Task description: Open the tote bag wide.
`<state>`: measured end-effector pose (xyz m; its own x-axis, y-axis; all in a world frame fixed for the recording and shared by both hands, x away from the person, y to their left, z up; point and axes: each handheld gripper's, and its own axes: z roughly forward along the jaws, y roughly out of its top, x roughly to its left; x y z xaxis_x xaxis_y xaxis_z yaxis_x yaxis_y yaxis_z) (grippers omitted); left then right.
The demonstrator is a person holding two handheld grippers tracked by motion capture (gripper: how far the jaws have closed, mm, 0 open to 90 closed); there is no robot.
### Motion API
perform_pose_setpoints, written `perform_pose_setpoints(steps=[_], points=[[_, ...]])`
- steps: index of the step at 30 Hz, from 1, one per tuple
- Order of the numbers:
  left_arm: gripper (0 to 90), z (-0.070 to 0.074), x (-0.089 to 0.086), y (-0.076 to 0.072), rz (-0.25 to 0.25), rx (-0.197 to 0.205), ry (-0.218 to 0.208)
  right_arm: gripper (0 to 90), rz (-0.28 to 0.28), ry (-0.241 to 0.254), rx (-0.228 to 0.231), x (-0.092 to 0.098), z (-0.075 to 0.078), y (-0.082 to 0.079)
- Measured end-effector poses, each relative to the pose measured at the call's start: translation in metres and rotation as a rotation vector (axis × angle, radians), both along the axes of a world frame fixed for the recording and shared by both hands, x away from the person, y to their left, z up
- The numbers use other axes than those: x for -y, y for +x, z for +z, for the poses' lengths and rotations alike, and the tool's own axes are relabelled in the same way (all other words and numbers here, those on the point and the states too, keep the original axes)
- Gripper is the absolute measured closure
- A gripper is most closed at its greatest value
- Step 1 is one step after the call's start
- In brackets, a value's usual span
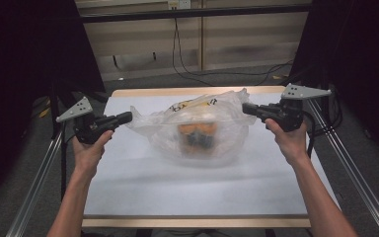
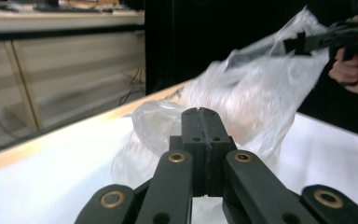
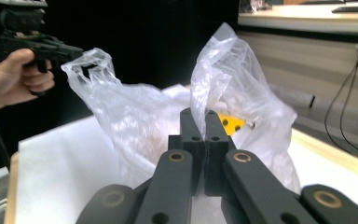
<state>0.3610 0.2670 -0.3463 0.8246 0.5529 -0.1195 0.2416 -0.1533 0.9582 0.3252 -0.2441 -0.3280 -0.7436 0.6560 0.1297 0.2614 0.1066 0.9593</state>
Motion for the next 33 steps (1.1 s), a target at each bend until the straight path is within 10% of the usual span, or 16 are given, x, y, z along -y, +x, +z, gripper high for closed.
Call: perform_pose_setpoints(steps=[23,33], points=[[90.0,-0.083,0.014,0.003,-0.021,-0.178,0.111,90.0,-0.001,-0.028,-0.204,0.01,-0.097,-0.005],[90.0,-0.111,0.021,0.013,-0.013,-0.239,0.182,90.0,-0.016,-0.175,-0.303,0.003,-0.133,0.004]])
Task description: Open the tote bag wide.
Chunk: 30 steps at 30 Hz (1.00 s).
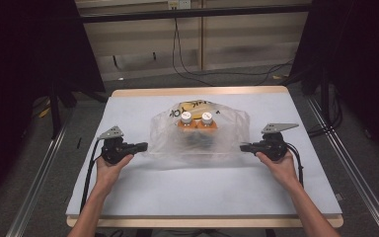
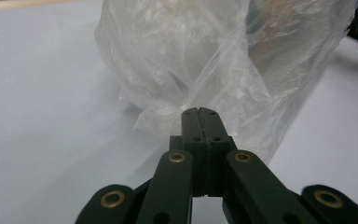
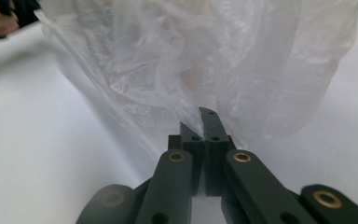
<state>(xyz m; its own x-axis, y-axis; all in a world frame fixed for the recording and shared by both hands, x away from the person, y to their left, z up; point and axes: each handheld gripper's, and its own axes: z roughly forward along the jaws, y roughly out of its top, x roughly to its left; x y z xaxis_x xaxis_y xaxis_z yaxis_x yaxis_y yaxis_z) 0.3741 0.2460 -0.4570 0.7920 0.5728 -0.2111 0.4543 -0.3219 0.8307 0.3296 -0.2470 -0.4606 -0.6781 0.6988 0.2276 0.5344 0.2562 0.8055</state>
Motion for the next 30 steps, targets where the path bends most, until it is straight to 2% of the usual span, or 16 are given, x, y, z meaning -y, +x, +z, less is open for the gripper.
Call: perform_pose_setpoints(steps=[3,4,8,9,11,15,17,21,23,25,30], points=[[90.0,-0.005,-0.001,0.002,0.004,-0.014,0.007,90.0,-0.002,-0.029,-0.025,-0.001,-0.008,0.004],[90.0,-0.007,-0.001,0.003,0.001,-0.023,-0.002,90.0,-0.006,-0.028,-0.034,-0.001,-0.01,0.007],[90.0,-0.018,0.004,0.005,-0.006,-0.047,0.048,90.0,-0.017,-0.078,-0.063,-0.002,-0.021,0.013],[90.0,-0.019,0.005,0.006,-0.004,-0.048,0.05,90.0,-0.015,-0.103,-0.067,-0.003,-0.023,0.013],[90.0,-0.022,0.008,0.006,-0.004,-0.055,0.064,90.0,-0.016,-0.121,-0.074,-0.004,-0.026,0.013],[90.0,-0.031,0.014,0.007,-0.009,-0.081,0.153,90.0,-0.014,-0.132,-0.078,-0.004,-0.028,0.013],[90.0,-0.032,0.014,0.008,-0.003,-0.084,0.142,90.0,-0.012,-0.152,-0.062,-0.005,-0.028,0.013],[89.1,-0.033,0.013,0.007,-0.007,-0.084,0.122,90.0,-0.012,-0.146,-0.062,-0.005,-0.028,0.012],[87.3,-0.031,0.011,0.004,-0.024,-0.087,0.115,89.9,-0.015,-0.149,-0.054,-0.005,-0.028,0.011],[85.1,-0.028,0.009,0.001,-0.022,-0.08,0.106,85.4,0.0,-0.154,-0.044,-0.005,-0.027,0.009],[75.5,-0.022,0.0,-0.004,-0.008,-0.055,0.08,70.3,0.013,-0.11,-0.026,-0.002,-0.022,0.004]])
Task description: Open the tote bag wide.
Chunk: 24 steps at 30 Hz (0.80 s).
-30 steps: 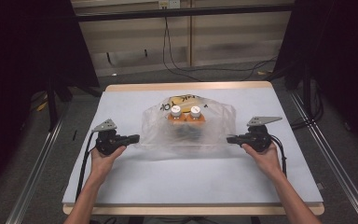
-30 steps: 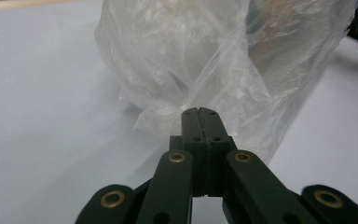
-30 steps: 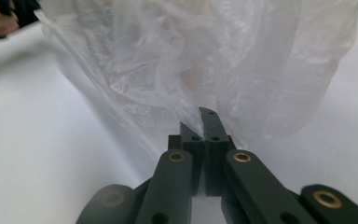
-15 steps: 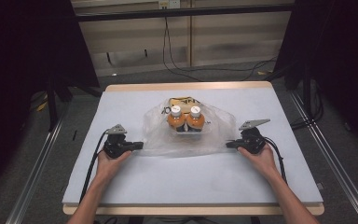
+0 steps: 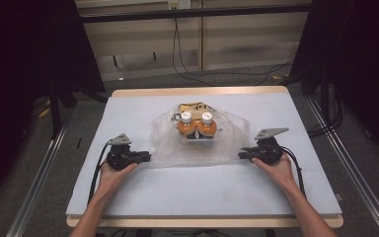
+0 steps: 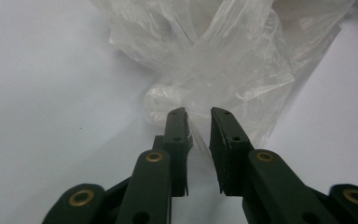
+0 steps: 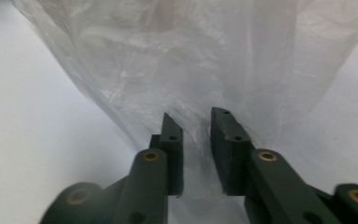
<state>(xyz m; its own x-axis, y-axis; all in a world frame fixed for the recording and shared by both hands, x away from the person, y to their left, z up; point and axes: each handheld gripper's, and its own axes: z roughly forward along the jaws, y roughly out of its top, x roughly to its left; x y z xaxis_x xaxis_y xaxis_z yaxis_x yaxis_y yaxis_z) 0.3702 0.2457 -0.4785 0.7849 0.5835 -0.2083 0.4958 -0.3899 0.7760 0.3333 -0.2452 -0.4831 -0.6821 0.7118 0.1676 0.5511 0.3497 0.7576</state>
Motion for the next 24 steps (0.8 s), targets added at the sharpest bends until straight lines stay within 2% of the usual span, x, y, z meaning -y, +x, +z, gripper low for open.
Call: perform_pose_setpoints(steps=[2,4,7,11,14,17,20,24], points=[[68.8,0.005,-0.003,-0.003,0.02,0.005,-0.034,61.3,-0.011,0.036,0.016,0.003,0.006,-0.004],[63.6,0.012,-0.007,-0.007,0.024,0.029,-0.069,56.7,-0.011,0.059,0.035,0.005,0.012,-0.009],[56.6,0.019,-0.01,-0.011,0.03,0.052,-0.09,45.5,-0.018,0.094,0.057,0.011,0.022,-0.018],[50.2,0.028,-0.014,-0.017,0.043,0.071,-0.125,36.2,-0.025,0.12,0.074,0.016,0.032,-0.026],[47.9,0.036,-0.015,-0.019,0.052,0.089,-0.146,33.4,-0.028,0.14,0.092,0.018,0.04,-0.033],[48.7,0.049,-0.013,-0.02,0.044,0.129,-0.177,31.9,-0.025,0.17,0.111,0.019,0.05,-0.038],[53.6,0.059,-0.002,-0.017,0.014,0.148,-0.183,31.7,-0.024,0.181,0.126,0.02,0.06,-0.04],[57.9,0.066,0.017,-0.011,-0.027,0.168,-0.176,31.7,-0.032,0.202,0.154,0.02,0.076,-0.034]])
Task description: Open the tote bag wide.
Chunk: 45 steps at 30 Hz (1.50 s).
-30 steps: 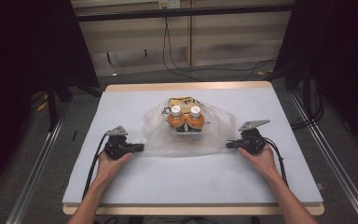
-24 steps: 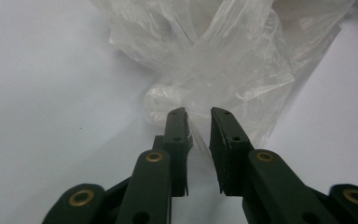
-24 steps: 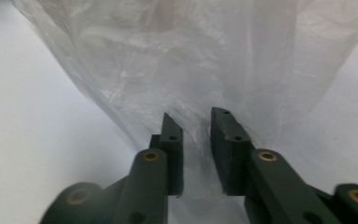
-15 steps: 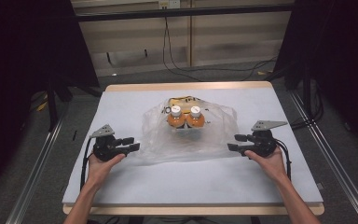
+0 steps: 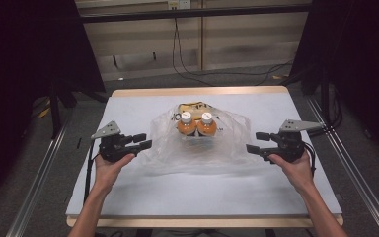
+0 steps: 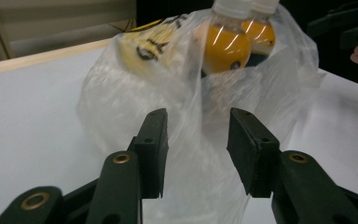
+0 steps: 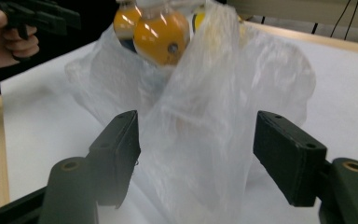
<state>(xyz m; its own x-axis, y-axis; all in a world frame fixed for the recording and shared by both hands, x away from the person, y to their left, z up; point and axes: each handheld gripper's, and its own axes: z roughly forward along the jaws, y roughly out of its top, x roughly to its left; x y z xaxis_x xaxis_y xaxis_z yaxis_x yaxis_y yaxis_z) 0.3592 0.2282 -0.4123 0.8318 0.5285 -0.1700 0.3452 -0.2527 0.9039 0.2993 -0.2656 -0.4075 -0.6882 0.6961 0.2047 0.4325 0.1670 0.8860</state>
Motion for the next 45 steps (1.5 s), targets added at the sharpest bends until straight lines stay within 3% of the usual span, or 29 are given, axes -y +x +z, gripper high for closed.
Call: perform_pose_setpoints(steps=[5,9,10,11,12,14,16,19,22,25,28,30,32,39,42,45], points=[[42.7,-0.002,0.031,0.023,-0.005,0.002,0.089,34.6,0.004,-0.034,0.024,-0.012,0.015,0.024],[44.4,-0.007,0.053,0.043,-0.052,-0.025,0.163,34.6,0.017,-0.027,0.019,-0.023,0.015,0.047],[48.1,-0.007,0.058,0.047,-0.06,-0.023,0.186,34.7,0.022,-0.029,0.011,-0.026,0.013,0.053],[54.6,-0.008,0.061,0.051,-0.072,-0.023,0.184,35.5,0.028,-0.034,0.0,-0.031,0.011,0.06],[61.7,-0.007,0.064,0.055,-0.071,-0.016,0.203,39.2,0.029,-0.046,-0.008,-0.034,0.009,0.066],[76.2,-0.006,0.065,0.063,-0.077,-0.017,0.192,51.1,0.029,-0.069,-0.02,-0.039,0.005,0.078],[86.3,-0.004,0.064,0.072,-0.057,-0.015,0.202,70.1,0.025,-0.068,-0.023,-0.041,0.002,0.089],[90.0,0.0,0.058,0.088,-0.021,-0.015,0.199,88.8,0.008,-0.046,-0.023,-0.039,0.0,0.106],[90.0,-0.003,0.052,0.102,0.0,-0.039,0.178,90.0,-0.014,-0.041,-0.041,-0.036,0.0,0.12],[90.0,-0.01,0.057,0.107,0.03,-0.048,0.212,90.0,-0.025,-0.111,-0.063,-0.041,-0.004,0.131],[90.0,-0.025,0.057,0.113,0.029,-0.099,0.22,90.0,-0.05,-0.114,-0.095,-0.042,-0.017,0.139],[90.0,-0.035,0.059,0.115,0.037,-0.111,0.24,90.0,-0.059,-0.132,-0.127,-0.043,-0.029,0.143],[90.0,-0.044,0.061,0.116,0.025,-0.136,0.252,90.0,-0.068,-0.162,-0.148,-0.045,-0.04,0.146],[90.0,-0.065,0.067,0.12,0.009,-0.191,0.287,90.0,-0.082,-0.183,-0.22,-0.042,-0.073,0.148],[88.0,-0.072,0.068,0.122,0.009,-0.202,0.318,90.0,-0.089,-0.202,-0.24,-0.043,-0.082,0.147],[83.5,-0.072,0.067,0.121,0.018,-0.206,0.307,90.0,-0.09,-0.206,-0.235,-0.044,-0.083,0.145]])
